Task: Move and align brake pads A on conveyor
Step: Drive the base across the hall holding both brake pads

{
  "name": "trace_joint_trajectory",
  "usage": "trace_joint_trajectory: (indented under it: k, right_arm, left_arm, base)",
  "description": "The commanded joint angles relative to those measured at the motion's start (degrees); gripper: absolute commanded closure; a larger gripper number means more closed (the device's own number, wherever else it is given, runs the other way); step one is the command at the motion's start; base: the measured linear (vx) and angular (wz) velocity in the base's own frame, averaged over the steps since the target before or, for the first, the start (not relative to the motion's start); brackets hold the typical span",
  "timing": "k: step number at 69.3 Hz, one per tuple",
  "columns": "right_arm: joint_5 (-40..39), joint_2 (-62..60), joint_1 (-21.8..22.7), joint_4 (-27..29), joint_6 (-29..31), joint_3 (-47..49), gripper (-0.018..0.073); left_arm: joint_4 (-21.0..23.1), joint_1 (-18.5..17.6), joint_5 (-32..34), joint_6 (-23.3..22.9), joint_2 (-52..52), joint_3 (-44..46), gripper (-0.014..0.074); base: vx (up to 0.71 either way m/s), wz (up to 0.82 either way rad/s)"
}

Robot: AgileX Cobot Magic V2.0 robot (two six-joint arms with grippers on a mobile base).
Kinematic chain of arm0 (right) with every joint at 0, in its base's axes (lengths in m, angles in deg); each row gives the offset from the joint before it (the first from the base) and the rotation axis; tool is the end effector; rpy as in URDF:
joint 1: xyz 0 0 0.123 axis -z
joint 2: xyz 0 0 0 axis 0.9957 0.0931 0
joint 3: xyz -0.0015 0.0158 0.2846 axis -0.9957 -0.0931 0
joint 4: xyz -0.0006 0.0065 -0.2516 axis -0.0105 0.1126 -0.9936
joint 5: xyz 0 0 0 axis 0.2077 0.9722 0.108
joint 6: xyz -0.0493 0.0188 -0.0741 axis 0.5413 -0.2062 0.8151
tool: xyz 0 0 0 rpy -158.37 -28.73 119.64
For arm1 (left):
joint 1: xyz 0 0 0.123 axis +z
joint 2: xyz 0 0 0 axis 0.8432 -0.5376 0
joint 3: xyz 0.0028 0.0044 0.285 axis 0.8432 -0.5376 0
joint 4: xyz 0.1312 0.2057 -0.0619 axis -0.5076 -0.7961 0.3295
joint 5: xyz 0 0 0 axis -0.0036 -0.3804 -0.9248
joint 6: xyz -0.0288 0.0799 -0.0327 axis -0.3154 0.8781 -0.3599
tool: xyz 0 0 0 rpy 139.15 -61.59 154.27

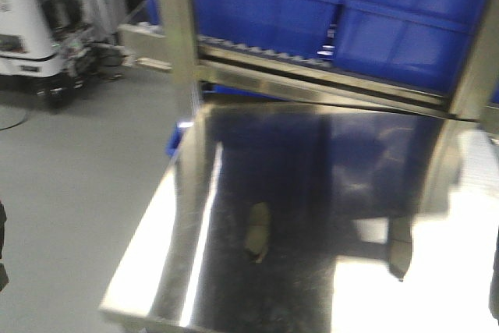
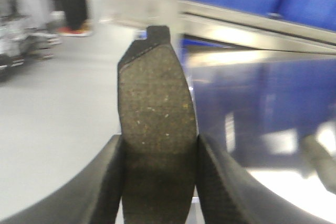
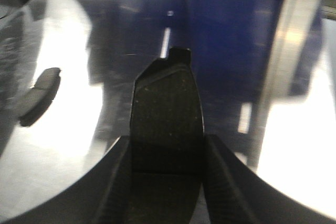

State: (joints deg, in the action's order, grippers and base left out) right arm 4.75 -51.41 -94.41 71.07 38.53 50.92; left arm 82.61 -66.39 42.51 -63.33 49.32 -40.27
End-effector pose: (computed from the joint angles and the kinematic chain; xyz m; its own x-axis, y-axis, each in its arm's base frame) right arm 0.0910 0.0140 0.2873 -0.5317 -0.0060 -0.8469 -0.1103 0.9919 0.0623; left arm 0.1235 -0.0201 0.2640 -0.2936 -0.0352 -0.9553 0.1395 0.9871 -0.0793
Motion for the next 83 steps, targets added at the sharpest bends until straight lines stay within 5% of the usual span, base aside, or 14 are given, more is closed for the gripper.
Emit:
trace_joint_trajectory:
  k: [1,83]
  right_arm:
    - [-5.2,0.1,0.4,-0.3,0.3,1.8,0.0566]
    - [-5.2,0.1,0.4,-0.2,0.3,1.8,0.0566]
  left_arm:
    - [0.4,-0.2,5.3,-0.5,0.1,1.7,0.0603]
    - [0.4,-0.2,5.3,-0.5,0.1,1.7,0.0603]
  base:
    - [-0.17,0.72]
    - [-0.19,0.77]
